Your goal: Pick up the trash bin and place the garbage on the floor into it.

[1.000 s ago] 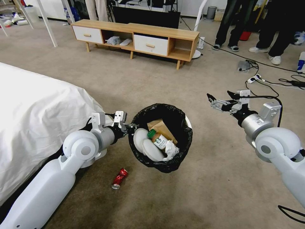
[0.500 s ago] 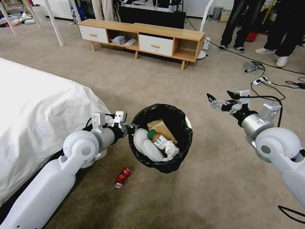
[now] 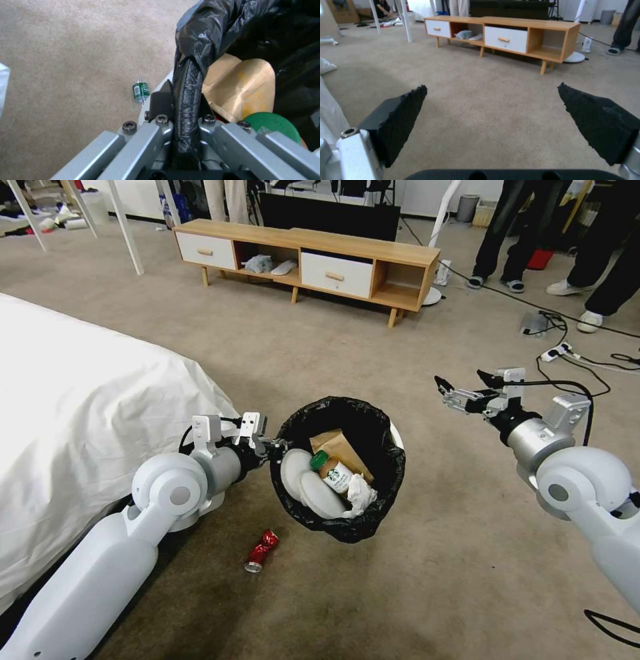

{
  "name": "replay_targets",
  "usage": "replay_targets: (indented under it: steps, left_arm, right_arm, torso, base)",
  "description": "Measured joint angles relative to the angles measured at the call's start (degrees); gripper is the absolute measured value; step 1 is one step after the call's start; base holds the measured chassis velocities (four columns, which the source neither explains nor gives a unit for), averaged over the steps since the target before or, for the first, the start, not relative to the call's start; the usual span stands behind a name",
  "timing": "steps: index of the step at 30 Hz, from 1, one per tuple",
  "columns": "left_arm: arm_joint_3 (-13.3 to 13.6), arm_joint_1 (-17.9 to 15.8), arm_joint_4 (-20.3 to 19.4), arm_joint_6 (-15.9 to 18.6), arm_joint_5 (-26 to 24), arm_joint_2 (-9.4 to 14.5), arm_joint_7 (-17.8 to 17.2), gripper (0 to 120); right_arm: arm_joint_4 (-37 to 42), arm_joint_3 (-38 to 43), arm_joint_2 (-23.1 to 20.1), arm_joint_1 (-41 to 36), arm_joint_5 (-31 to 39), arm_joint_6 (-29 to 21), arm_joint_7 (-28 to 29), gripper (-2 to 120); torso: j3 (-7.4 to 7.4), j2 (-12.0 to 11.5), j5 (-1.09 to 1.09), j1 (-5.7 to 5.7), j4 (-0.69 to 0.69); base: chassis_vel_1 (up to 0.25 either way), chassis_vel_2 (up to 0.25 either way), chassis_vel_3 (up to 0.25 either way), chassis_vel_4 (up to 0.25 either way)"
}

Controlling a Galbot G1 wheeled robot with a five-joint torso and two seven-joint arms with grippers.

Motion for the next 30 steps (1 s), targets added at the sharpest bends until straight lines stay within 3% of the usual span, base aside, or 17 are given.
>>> replay_targets:
  steps: [30]
  left_arm:
    - [-0.06, -0.16, 0.07, 0.0, -0.03, -0.14, -0.02, 2]
  right_arm:
    - [-0.11, 0.06, 0.02, 0.02, -0.08, 0.17, -0.18, 100]
  torso:
    - [0.0, 0.0, 0.0, 0.0, 0.0]
  base:
    - [0.0, 0.0, 0.0, 0.0]
